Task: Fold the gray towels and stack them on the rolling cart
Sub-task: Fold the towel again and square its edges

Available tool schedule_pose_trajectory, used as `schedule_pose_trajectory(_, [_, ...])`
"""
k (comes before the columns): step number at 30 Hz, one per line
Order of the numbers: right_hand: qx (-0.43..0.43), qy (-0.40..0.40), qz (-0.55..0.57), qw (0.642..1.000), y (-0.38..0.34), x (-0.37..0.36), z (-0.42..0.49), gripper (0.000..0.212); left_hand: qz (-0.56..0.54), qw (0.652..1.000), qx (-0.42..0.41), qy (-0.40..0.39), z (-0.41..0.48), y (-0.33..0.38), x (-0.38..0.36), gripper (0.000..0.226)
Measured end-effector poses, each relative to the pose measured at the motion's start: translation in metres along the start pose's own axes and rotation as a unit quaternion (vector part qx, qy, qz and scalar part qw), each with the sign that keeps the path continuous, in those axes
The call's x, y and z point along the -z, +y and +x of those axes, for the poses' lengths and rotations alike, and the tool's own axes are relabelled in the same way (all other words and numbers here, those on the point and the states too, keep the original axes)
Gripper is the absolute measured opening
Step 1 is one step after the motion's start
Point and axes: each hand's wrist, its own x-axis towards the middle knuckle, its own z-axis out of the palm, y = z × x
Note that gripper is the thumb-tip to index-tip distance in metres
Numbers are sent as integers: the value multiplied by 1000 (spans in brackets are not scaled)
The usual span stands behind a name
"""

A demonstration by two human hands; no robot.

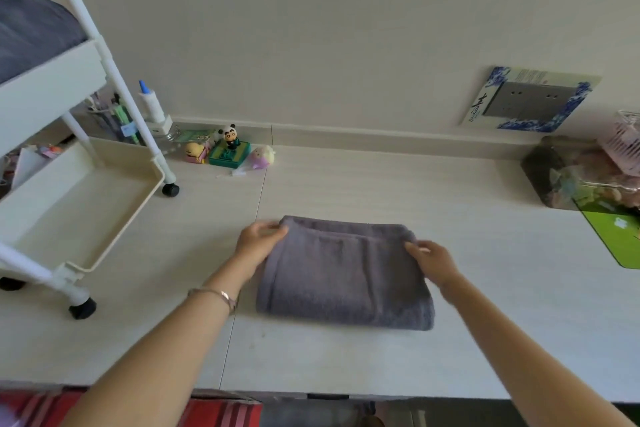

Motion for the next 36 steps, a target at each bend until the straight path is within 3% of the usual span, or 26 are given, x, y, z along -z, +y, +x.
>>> schedule_pose_trajectory(3, [-15, 30, 68, 997, 18, -10, -18, 37, -31, 998, 27, 44, -11, -34, -10, 26])
schedule_pose_trajectory(7, [15, 33, 55, 998, 42, -14, -53, 28, 10, 999, 16, -46, -34, -47, -6, 27])
schedule_pose_trajectory(9, [35, 31, 24, 999, 51, -18, -61, 23, 37, 997, -24, -62, -37, -55, -5, 29])
schedule_pose_trajectory(11, [48, 50, 9, 998, 52, -23, -63, 30, 64, 993, -95, -41, -38, -60, -5, 39])
schedule_pose_trajectory(16, [98, 131, 21, 986, 29, -27, -58, 31, 52, 980, -190, 24, -36, -46, -17, 15])
schedule_pose_trajectory(18, [91, 150, 19, 984, 23, -26, -50, 33, 62, 982, -175, 35, -28, -47, -21, 19])
schedule_pose_trajectory(23, [15, 100, -46, 994, 26, -32, -25, 32, 73, 992, -88, 48, -18, -59, -29, 19])
schedule_pose_trajectory(26, [-7, 128, -94, 987, 22, -32, -26, 26, 106, 990, -79, 58, -22, -53, -29, 23])
schedule_pose_trajectory(28, [50, 190, -119, 973, 19, -34, -31, 35, 204, 968, -100, 106, -26, -43, -29, 35])
schedule_pose_trajectory(30, [153, 222, -148, 951, 5, -45, -34, 43, 281, 919, -216, 174, -28, -26, -35, 55])
schedule_pose_trajectory(31, [196, 203, -174, 943, -3, -54, -35, 46, 314, 889, -285, 174, -29, -17, -42, 59])
schedule_pose_trajectory(33, [253, 122, -243, 929, -16, -76, -35, 60, 400, 840, -356, 89, -27, -4, -64, 58])
schedule_pose_trajectory(36, [253, 23, -319, 913, -11, -100, -30, 72, 480, 817, -319, -10, -20, -21, -95, 59])
